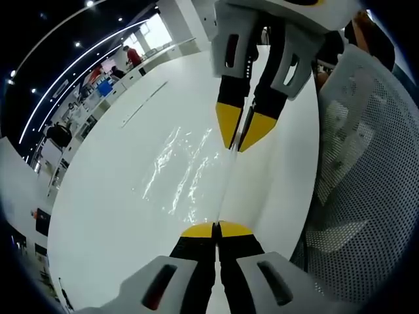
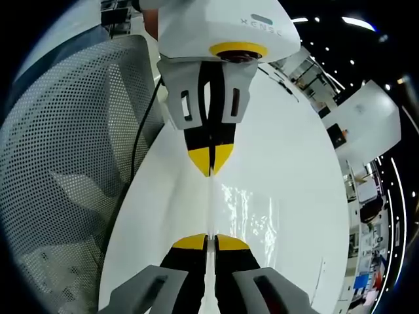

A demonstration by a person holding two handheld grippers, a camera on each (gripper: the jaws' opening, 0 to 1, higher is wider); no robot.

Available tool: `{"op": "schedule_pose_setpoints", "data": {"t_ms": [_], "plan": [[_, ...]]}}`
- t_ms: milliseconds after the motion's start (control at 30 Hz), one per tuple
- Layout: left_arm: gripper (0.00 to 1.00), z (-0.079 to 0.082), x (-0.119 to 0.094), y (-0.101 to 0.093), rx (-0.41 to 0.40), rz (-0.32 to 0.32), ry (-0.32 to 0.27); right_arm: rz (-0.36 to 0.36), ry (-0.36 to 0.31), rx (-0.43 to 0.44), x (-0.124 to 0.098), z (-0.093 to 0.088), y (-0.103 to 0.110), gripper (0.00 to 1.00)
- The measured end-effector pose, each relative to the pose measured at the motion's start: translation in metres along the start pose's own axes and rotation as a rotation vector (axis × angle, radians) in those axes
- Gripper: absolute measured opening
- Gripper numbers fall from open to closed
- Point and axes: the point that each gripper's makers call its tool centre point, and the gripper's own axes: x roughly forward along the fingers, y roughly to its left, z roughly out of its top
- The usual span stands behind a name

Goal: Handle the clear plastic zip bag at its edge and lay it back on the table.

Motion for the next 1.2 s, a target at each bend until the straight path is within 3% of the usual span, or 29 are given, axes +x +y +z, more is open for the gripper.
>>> {"op": "schedule_pose_setpoints", "data": {"t_ms": [567, 1200], "plan": [[0.0, 0.0, -0.008, -0.001, -0.001, 0.002, 0.006, -0.002, 0.007, 0.001, -0.002, -0.003, 0.0, 0.0], [0.0, -0.009, -0.002, 0.001, -0.008, 0.002, 0.019, -0.005, 0.017, 0.005, -0.003, -0.005, 0.001, 0.0]]}}
